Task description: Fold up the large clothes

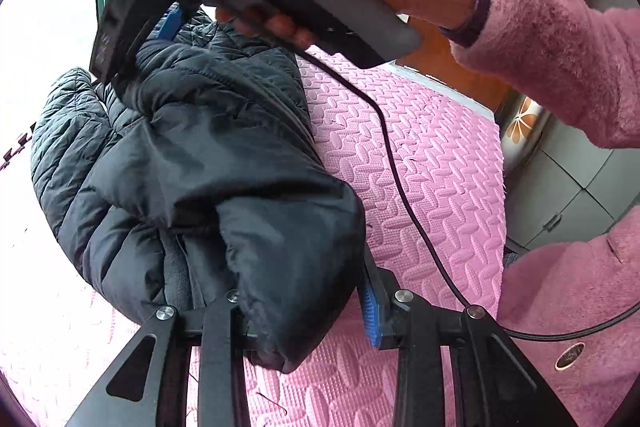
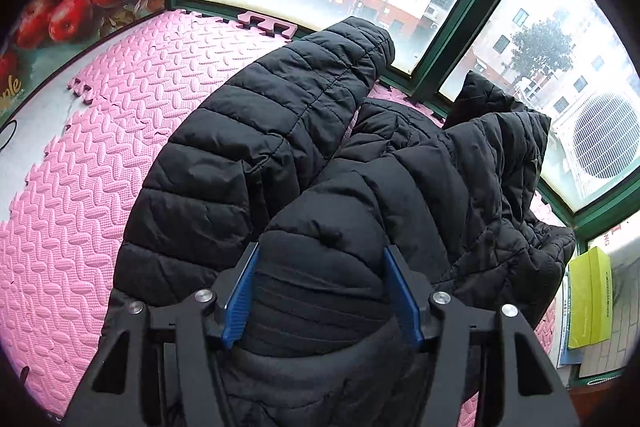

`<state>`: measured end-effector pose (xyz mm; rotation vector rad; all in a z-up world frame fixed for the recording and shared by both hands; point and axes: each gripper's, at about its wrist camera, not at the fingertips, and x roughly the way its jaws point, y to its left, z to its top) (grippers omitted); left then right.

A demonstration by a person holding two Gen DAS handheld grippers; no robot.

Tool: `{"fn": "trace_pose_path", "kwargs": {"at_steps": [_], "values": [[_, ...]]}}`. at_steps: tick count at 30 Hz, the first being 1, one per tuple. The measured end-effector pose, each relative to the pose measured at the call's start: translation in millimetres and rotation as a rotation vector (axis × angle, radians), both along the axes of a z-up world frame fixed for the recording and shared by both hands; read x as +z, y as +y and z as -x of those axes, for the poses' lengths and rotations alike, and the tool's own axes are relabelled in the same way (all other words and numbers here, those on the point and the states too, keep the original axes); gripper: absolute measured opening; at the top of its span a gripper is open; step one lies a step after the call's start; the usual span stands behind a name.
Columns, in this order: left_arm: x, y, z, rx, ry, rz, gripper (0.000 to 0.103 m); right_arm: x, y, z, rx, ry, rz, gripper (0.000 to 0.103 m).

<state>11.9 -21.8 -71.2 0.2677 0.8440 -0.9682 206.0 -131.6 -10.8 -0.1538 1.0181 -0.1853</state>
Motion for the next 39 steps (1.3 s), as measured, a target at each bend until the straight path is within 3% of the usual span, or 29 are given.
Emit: {"fn": "trace_pose_path", "kwargs": {"at_steps": [7,13,19,27,30,33,36,39], "values": [[25.5,17.5,23.8,0.002,-0.053,-0.016,0.055,47.8,-27.3,86.7,-0.051,-0.177,0.003,0.053],[49.3,40.2,30.7,0.068,-0.083,0.001,0.068,59.8,-72.8,169.9,-0.199,-0.251,-0.093,0.050],[73.2,62.5,16.2,0.202,-0.099,0.013,0.075,37.6,-109.9,238.2,-0.372,-0.254,-0.221,0.050],[80.4,66.5,-34.0,0.327,-0.039,-0.010,0.075,-26.7,-150.5,297.8,-0.564,-0.119,-0.423,0.050],[77.2,60.3,-64.4,0.359,-0.018,-0.025,0.075,-31.3,-166.0,319.4,-0.599,-0.117,-0.490,0.052],[78.7,52.5,-94.4,0.387,0.007,-0.020,0.075,-15.2,-169.7,326.8,-0.607,-0.143,-0.420,0.055],[80.4,39.0,-135.5,0.415,0.046,-0.008,0.075,10.2,-175.8,320.5,-0.618,-0.185,-0.250,0.055],[80.5,28.9,-181.4,0.441,0.094,0.013,0.075,27.8,-186.2,296.8,-0.544,-0.219,-0.217,0.055]]}}
